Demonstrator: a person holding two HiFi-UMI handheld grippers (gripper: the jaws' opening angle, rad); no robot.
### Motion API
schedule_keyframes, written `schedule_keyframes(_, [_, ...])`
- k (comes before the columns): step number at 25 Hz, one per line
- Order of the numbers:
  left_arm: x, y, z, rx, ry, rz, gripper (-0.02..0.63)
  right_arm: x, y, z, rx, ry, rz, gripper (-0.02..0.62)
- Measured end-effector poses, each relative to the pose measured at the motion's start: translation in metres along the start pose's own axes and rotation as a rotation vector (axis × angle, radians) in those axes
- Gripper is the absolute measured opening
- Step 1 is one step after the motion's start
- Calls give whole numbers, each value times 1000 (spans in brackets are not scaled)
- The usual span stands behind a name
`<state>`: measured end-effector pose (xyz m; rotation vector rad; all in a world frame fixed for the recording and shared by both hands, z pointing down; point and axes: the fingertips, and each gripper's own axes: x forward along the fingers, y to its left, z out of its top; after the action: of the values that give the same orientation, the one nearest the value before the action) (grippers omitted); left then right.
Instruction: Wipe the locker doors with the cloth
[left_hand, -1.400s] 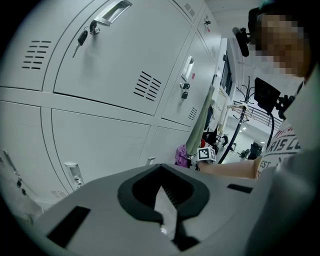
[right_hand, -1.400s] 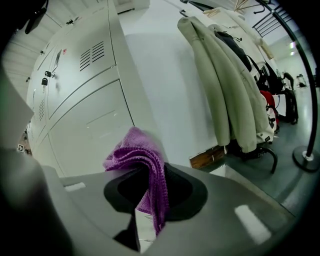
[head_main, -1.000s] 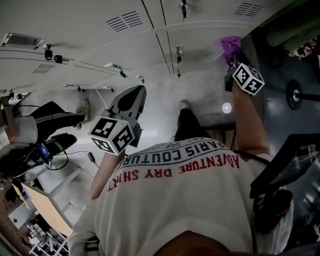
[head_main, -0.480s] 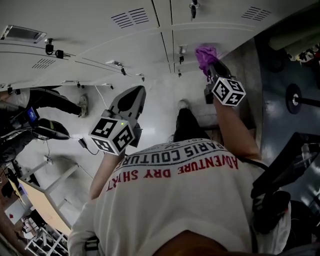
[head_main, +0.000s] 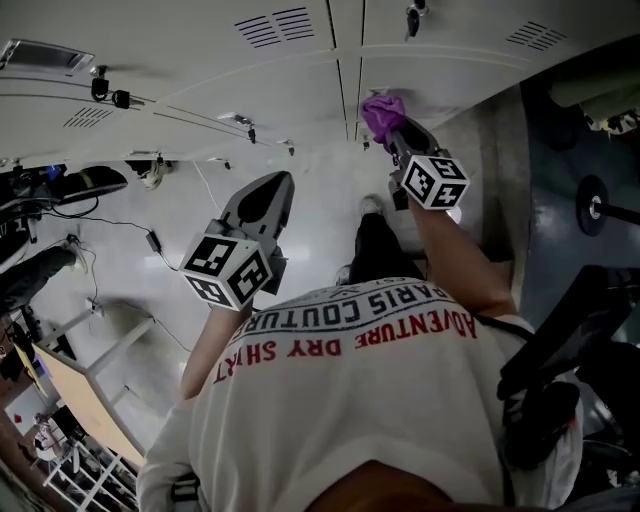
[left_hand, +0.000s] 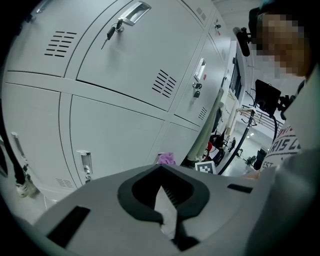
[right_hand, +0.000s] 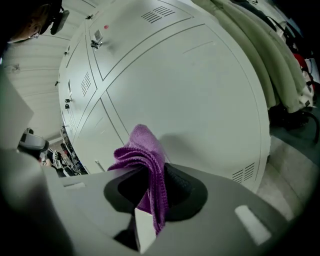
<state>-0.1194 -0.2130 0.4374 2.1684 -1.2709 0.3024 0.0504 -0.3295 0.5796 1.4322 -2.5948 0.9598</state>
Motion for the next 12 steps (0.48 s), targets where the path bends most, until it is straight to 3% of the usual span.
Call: schedule_keyframes(12, [7, 7, 4, 0, 1, 18, 0, 43, -3, -13, -16, 53, -8, 77])
